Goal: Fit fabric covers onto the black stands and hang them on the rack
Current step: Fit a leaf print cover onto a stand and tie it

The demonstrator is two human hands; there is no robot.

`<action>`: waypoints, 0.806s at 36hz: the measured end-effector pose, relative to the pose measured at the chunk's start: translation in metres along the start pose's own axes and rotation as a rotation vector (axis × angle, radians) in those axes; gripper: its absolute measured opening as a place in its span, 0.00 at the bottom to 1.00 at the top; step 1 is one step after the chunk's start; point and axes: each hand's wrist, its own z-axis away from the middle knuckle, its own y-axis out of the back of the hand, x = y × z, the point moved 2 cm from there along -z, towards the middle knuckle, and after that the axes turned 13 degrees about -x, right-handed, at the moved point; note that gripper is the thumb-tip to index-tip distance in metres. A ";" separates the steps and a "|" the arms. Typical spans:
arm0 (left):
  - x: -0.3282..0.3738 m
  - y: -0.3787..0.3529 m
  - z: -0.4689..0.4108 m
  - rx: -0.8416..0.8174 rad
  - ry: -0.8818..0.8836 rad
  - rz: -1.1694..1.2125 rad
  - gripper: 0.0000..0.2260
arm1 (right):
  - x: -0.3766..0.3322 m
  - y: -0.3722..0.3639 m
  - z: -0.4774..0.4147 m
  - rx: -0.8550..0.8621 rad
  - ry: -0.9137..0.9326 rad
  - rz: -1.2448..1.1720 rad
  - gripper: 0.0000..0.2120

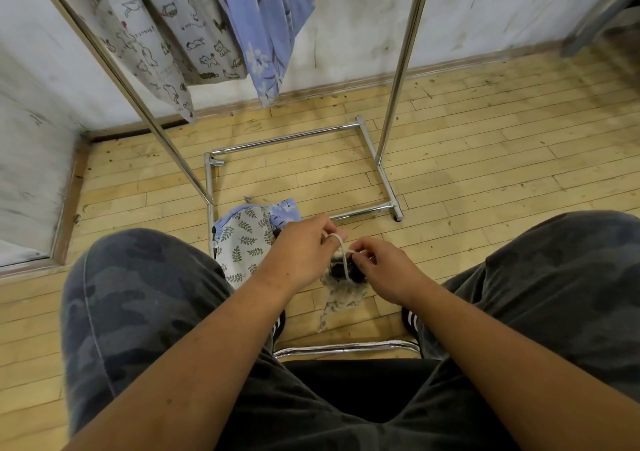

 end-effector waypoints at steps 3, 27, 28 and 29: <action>-0.001 -0.002 0.000 -0.030 0.001 -0.076 0.15 | 0.003 -0.002 -0.002 0.001 -0.007 0.043 0.07; 0.021 -0.007 0.012 -0.187 -0.200 0.283 0.09 | -0.004 0.001 0.007 -0.136 0.054 -0.226 0.10; 0.021 -0.008 0.013 -0.192 -0.202 0.293 0.08 | -0.004 0.001 0.008 -0.142 0.056 -0.241 0.08; 0.021 -0.009 0.013 -0.201 -0.206 0.303 0.08 | -0.004 0.001 0.009 -0.147 0.060 -0.253 0.07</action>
